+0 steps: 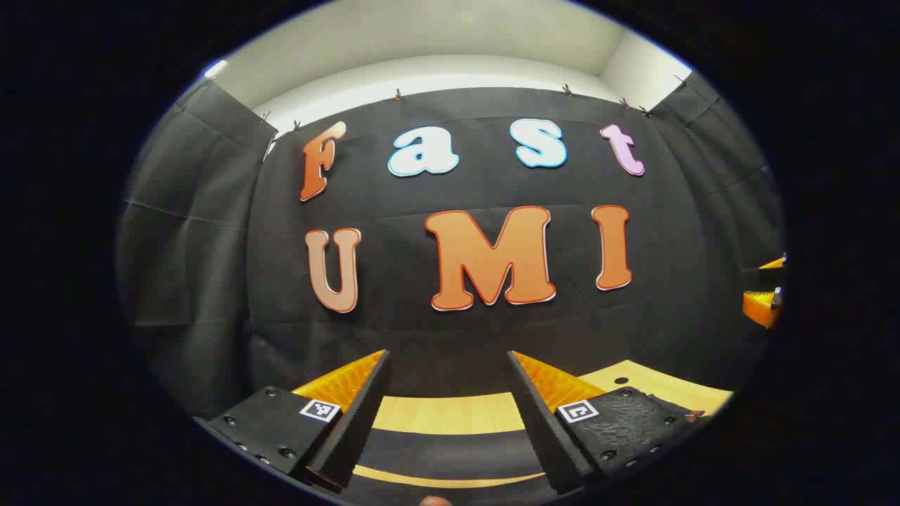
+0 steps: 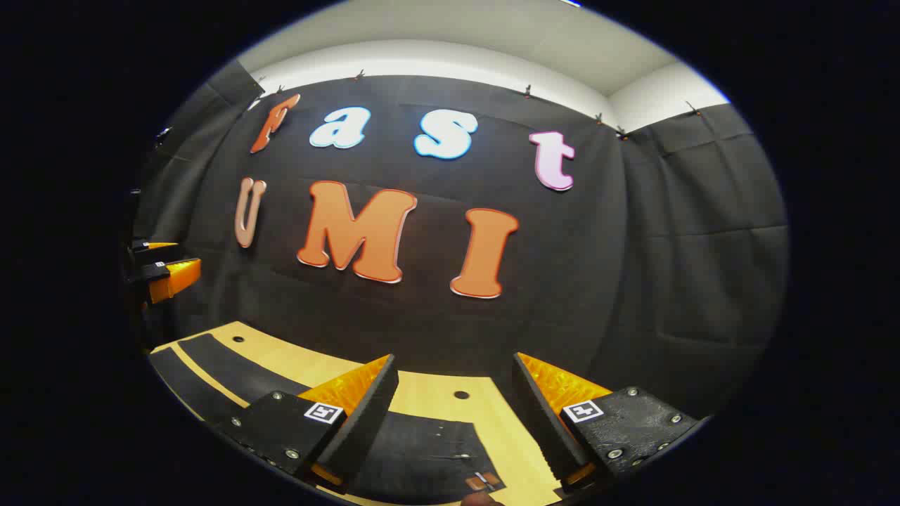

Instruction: Grasp the waist and the cuffs of the jeans and fold them to make the two legs overlap; first hold the waist and fold one-third of the jeans toward the cuffs, then hold the cuffs and fold the remaining one-third in the same direction to finish folding.

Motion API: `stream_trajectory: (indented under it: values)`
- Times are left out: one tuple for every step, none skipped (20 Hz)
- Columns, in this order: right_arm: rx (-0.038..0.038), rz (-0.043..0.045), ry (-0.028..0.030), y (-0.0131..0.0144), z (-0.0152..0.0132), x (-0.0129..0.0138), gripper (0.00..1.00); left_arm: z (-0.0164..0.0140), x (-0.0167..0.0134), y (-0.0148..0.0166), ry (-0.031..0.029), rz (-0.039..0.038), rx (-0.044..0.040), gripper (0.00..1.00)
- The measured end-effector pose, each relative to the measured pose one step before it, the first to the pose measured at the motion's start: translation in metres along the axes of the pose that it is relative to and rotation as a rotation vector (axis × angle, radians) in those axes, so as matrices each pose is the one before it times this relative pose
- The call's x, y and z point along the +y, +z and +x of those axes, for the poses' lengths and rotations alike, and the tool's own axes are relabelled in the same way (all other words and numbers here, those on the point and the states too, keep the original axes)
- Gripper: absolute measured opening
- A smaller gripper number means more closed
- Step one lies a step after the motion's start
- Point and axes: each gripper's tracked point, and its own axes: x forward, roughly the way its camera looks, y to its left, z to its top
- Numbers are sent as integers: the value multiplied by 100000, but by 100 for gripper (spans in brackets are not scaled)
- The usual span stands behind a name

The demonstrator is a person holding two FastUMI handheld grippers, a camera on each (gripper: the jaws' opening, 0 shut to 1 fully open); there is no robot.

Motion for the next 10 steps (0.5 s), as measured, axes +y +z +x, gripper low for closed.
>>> stream_trajectory:
  values:
    - [2, -1118, 1714, -273, 887, 458, 98, -282, 312, 1154, 849, -2061, -3864, 99]
    - [1415, -298, 2058, -706, 689, 486, 98, -158, 146, 653, 1315, -2418, -3148, 100]
    - [1468, 772, 2792, -503, 444, 699, 98, -196, 372, 261, 819, -707, -996, 100]
    - [610, 583, 2139, -199, 491, 612, 98, -76, 249, -373, 521, -135, 128, 100]
    - [1216, 441, 335, -214, 255, 194, 98, 110, 236, -597, 884, 473, 1670, 100]
    - [421, 589, 100, -99, 161, 90, 98, 253, 421, -911, 1015, 562, 1944, 99]
    - [-561, 327, -611, 205, 147, 151, 98, 277, 96, -516, -342, 775, 1482, 98]
    - [-1123, 649, -985, 235, 185, 301, 98, 351, 128, -407, -397, 113, 512, 100]
    - [172, 1101, -2386, 208, 253, 159, 98, 417, 274, -447, -529, 154, 880, 100]
    - [1657, 2418, -1469, -381, 119, 307, 98, 245, 297, -557, -283, 547, 1249, 100]
